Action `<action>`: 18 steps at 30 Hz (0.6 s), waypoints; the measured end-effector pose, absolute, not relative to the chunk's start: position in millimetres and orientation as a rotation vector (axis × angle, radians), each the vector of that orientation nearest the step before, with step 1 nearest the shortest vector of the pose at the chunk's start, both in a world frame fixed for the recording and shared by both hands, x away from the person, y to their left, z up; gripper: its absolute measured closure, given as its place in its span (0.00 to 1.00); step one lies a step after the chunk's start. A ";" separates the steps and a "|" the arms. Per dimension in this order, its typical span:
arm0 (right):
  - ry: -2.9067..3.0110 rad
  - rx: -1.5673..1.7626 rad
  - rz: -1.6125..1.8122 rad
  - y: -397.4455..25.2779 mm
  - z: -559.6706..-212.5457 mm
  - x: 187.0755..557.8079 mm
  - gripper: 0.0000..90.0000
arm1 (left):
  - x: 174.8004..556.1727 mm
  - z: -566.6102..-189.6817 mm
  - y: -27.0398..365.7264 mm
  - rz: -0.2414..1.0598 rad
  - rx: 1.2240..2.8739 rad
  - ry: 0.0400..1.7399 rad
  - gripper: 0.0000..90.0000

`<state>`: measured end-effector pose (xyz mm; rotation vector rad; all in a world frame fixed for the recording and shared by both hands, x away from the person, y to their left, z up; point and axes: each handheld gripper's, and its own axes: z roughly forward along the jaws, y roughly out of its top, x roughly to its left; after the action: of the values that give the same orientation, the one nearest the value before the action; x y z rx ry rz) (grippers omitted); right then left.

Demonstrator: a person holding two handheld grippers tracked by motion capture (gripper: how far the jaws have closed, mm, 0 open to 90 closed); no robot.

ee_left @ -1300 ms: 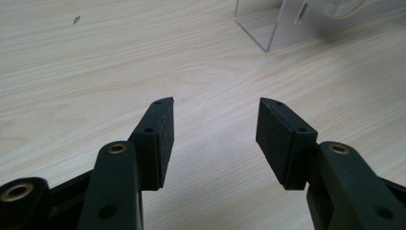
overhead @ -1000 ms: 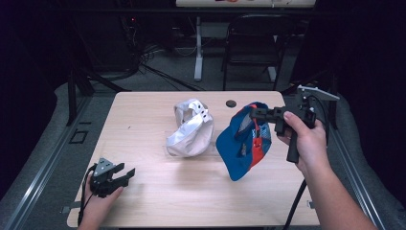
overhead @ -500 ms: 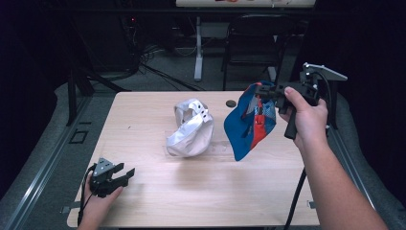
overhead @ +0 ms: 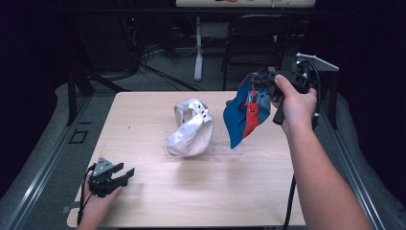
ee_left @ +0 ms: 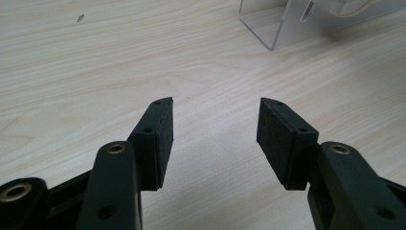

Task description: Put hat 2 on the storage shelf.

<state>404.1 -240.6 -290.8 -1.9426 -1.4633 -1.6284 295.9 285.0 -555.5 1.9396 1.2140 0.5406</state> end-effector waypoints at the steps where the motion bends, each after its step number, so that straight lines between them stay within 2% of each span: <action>1: -1.469 -1.945 -1.622 -240.1 -291.5 405.7 0.88 | 295.9 -555.5 285.1 0.541 1.938 1.213 0.53; 18: -1.460 -2.008 -1.552 -228.4 -316.3 418.6 0.88 | 297.2 -555.6 284.9 0.544 1.937 1.206 0.53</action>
<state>418.6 -228.4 -316.3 -2.0085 -1.4603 -1.5523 297.2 284.9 -555.6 1.9366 1.2061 0.5442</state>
